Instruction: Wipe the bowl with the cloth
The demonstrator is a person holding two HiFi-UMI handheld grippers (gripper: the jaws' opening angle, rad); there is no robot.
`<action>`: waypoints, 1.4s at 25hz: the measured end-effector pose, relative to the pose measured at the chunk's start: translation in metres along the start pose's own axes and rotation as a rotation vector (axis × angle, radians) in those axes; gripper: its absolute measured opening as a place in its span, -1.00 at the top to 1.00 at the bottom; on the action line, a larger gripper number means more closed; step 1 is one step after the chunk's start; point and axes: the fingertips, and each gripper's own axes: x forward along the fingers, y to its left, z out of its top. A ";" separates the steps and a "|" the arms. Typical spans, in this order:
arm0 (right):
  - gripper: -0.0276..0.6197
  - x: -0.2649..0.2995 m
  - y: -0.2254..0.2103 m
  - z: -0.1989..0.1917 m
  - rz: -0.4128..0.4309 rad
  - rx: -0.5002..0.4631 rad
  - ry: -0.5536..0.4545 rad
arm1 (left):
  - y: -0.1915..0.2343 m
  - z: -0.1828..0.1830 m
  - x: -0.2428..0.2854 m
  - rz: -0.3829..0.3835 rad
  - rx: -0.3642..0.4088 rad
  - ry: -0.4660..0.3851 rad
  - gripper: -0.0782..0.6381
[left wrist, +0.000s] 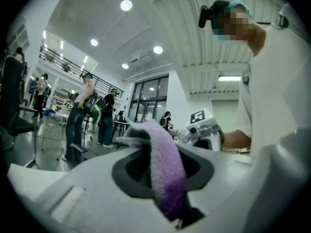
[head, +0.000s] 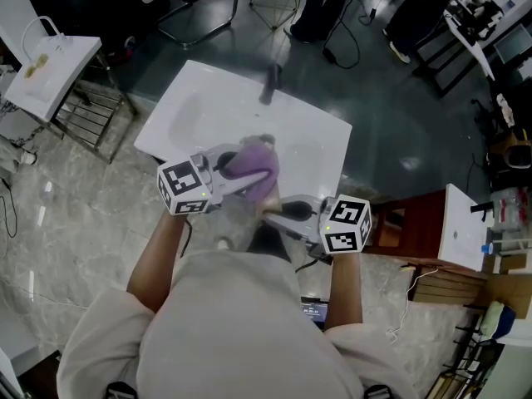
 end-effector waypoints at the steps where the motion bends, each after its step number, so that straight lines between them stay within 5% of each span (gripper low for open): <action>1: 0.82 0.000 0.002 -0.001 0.012 0.000 -0.004 | 0.000 -0.002 -0.001 -0.010 -0.009 0.005 0.52; 10: 0.80 -0.008 0.029 0.007 0.162 -0.044 -0.071 | 0.013 -0.021 -0.009 -0.035 -0.106 -0.010 0.52; 14: 0.82 -0.010 0.052 0.011 0.290 -0.096 -0.082 | 0.000 -0.034 -0.012 -0.124 -0.119 -0.006 0.53; 18: 0.81 -0.015 0.062 0.022 0.335 -0.116 -0.141 | -0.006 -0.029 -0.021 -0.152 -0.191 -0.106 0.54; 24: 0.82 -0.035 0.075 0.047 0.417 -0.151 -0.309 | -0.022 -0.016 -0.028 -0.198 -0.189 -0.235 0.54; 29: 0.86 -0.058 0.066 0.082 0.410 -0.115 -0.510 | -0.040 -0.009 -0.026 -0.236 -0.192 -0.292 0.54; 35: 0.87 -0.072 0.052 0.107 0.288 -0.119 -0.588 | -0.062 0.008 -0.014 -0.272 -0.174 -0.329 0.54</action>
